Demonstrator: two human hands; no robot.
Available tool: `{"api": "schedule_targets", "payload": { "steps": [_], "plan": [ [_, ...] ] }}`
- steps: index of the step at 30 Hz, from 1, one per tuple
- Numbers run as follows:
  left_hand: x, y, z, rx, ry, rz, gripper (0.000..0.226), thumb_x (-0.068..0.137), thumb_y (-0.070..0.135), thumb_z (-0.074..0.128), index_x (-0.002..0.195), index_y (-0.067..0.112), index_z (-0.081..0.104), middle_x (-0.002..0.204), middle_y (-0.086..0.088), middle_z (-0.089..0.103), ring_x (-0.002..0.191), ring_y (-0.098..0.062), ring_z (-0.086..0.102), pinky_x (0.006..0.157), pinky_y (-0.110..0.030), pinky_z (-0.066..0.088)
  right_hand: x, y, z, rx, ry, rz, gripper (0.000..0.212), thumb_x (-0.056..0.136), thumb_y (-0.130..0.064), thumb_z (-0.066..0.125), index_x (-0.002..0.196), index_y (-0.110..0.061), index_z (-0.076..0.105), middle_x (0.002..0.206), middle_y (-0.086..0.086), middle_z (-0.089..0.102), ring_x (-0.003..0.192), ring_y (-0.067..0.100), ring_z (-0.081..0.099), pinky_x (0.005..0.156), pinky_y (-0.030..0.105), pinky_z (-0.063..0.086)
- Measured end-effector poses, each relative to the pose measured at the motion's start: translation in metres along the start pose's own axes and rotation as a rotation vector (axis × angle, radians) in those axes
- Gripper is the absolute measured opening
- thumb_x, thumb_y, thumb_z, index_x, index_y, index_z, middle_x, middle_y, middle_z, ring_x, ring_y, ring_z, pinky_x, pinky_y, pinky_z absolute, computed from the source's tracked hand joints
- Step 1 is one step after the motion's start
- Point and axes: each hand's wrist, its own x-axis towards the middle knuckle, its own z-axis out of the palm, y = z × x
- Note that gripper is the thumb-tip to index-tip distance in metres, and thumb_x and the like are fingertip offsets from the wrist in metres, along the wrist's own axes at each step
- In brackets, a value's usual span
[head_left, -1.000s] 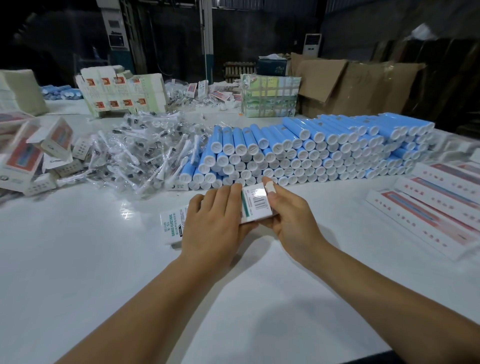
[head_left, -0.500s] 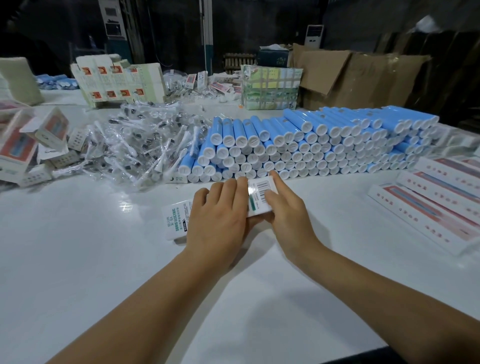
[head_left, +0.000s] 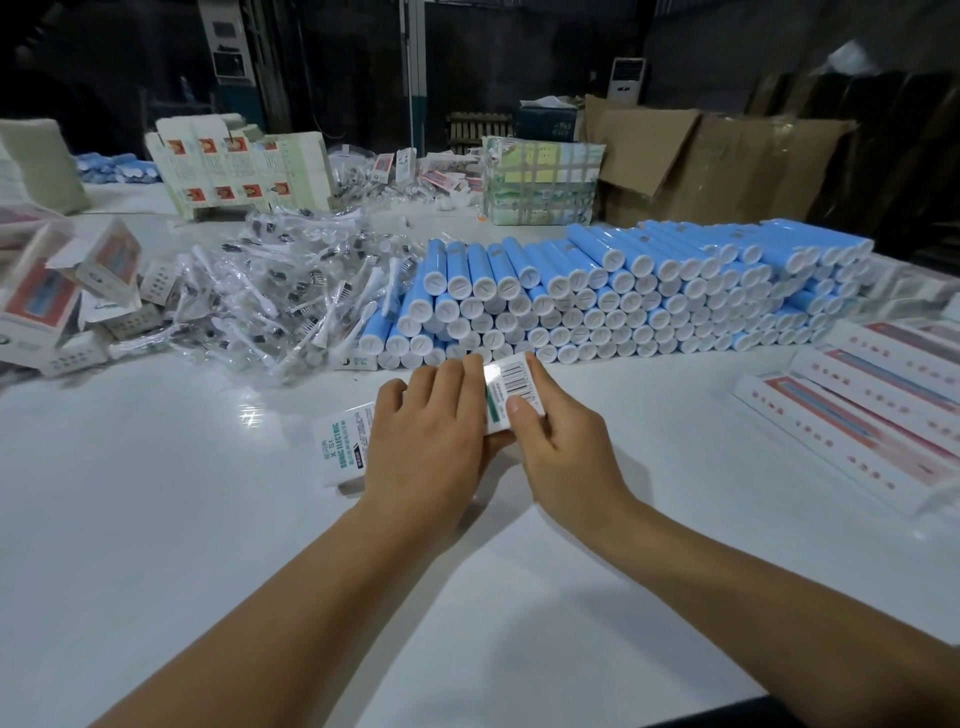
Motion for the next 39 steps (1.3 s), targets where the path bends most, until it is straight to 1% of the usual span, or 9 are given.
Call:
{"api": "schedule_targets", "payload": {
  "steps": [6, 8, 12, 14, 19, 26, 31, 38, 39],
  "plan": [
    [0.006, 0.002, -0.006, -0.125, -0.059, -0.11, 0.073, 0.085, 0.058, 0.041, 0.127, 0.0, 0.054, 0.111, -0.014, 0.062, 0.096, -0.034, 0.059, 0.078, -0.042, 0.045, 0.005, -0.002, -0.002, 0.266, 0.027, 0.065, 0.042, 0.098, -0.028, 0.047, 0.14, -0.027, 0.043, 0.119, -0.012, 0.062, 0.108, 0.005, 0.06, 0.098, 0.037, 0.049],
    [0.012, 0.0, -0.009, -0.286, -0.05, -0.209, 0.072, 0.085, 0.056, 0.043, 0.134, 0.003, 0.047, 0.117, -0.013, 0.057, 0.103, -0.033, 0.054, 0.082, -0.042, 0.041, 0.007, -0.003, -0.003, 0.297, 0.055, 0.037, 0.038, 0.09, -0.039, 0.044, 0.128, -0.042, 0.044, 0.11, -0.019, 0.063, 0.102, 0.005, 0.061, 0.093, 0.033, 0.05],
    [0.022, -0.008, -0.016, -0.948, 0.181, -0.425, 0.038, 0.09, 0.054, 0.047, 0.116, 0.026, 0.053, 0.1, 0.004, 0.058, 0.091, -0.006, 0.054, 0.073, -0.021, 0.043, 0.006, -0.002, -0.004, 0.221, 0.016, -0.012, 0.038, 0.083, -0.041, 0.046, 0.12, -0.047, 0.042, 0.106, -0.019, 0.058, 0.089, -0.005, 0.056, 0.073, 0.02, 0.046],
    [0.025, -0.01, -0.022, -1.374, 0.22, -0.731, 0.034, 0.087, 0.062, 0.044, 0.102, 0.034, 0.056, 0.087, 0.015, 0.067, 0.081, 0.007, 0.061, 0.068, -0.015, 0.048, 0.006, -0.001, -0.001, 0.146, -0.023, -0.03, 0.041, 0.082, -0.043, 0.048, 0.123, -0.045, 0.042, 0.107, -0.021, 0.054, 0.092, -0.005, 0.052, 0.075, 0.018, 0.044],
    [0.024, -0.015, -0.014, -2.213, 0.034, -1.397, 0.065, 0.089, 0.064, 0.043, 0.124, 0.01, 0.054, 0.115, -0.018, 0.064, 0.101, -0.031, 0.063, 0.09, -0.048, 0.049, 0.001, -0.002, 0.008, -0.175, -0.162, -0.148, 0.071, 0.076, -0.066, 0.044, 0.14, -0.036, 0.041, 0.115, -0.02, 0.043, 0.109, -0.002, 0.041, 0.088, 0.008, 0.034],
    [0.018, -0.009, -0.006, -2.3, 0.155, -1.538, 0.059, 0.091, 0.058, 0.047, 0.116, 0.006, 0.058, 0.099, -0.014, 0.061, 0.098, -0.029, 0.06, 0.098, -0.049, 0.045, 0.001, -0.002, 0.019, -0.304, -0.211, -0.173, 0.063, 0.08, -0.047, 0.049, 0.142, -0.036, 0.041, 0.105, -0.008, 0.038, 0.104, 0.006, 0.034, 0.086, 0.008, 0.028],
    [0.014, -0.008, -0.002, -2.264, 0.15, -1.542, 0.06, 0.094, 0.056, 0.043, 0.132, 0.01, 0.05, 0.123, -0.017, 0.06, 0.114, -0.034, 0.056, 0.105, -0.051, 0.037, 0.004, 0.001, 0.019, -0.339, -0.221, -0.157, 0.06, 0.083, -0.045, 0.046, 0.142, -0.037, 0.039, 0.109, -0.002, 0.04, 0.106, 0.016, 0.036, 0.095, 0.035, 0.041],
    [0.014, -0.006, -0.007, -2.183, 0.011, -1.456, 0.066, 0.096, 0.054, 0.037, 0.145, 0.01, 0.036, 0.136, -0.018, 0.052, 0.125, -0.032, 0.049, 0.106, -0.049, 0.036, 0.009, 0.004, 0.007, -0.308, -0.181, -0.162, 0.057, 0.086, -0.048, 0.057, 0.139, -0.037, 0.039, 0.105, 0.002, 0.041, 0.102, 0.019, 0.037, 0.092, 0.046, 0.045],
    [0.021, -0.005, -0.004, -2.297, 0.168, -1.537, 0.063, 0.099, 0.044, 0.033, 0.146, 0.002, 0.029, 0.138, -0.031, 0.043, 0.13, -0.034, 0.044, 0.106, -0.05, 0.035, 0.011, 0.002, 0.001, -0.298, -0.152, -0.168, 0.055, 0.086, -0.046, 0.06, 0.138, -0.036, 0.043, 0.105, 0.003, 0.042, 0.102, 0.019, 0.037, 0.093, 0.045, 0.044]
  ]
}}
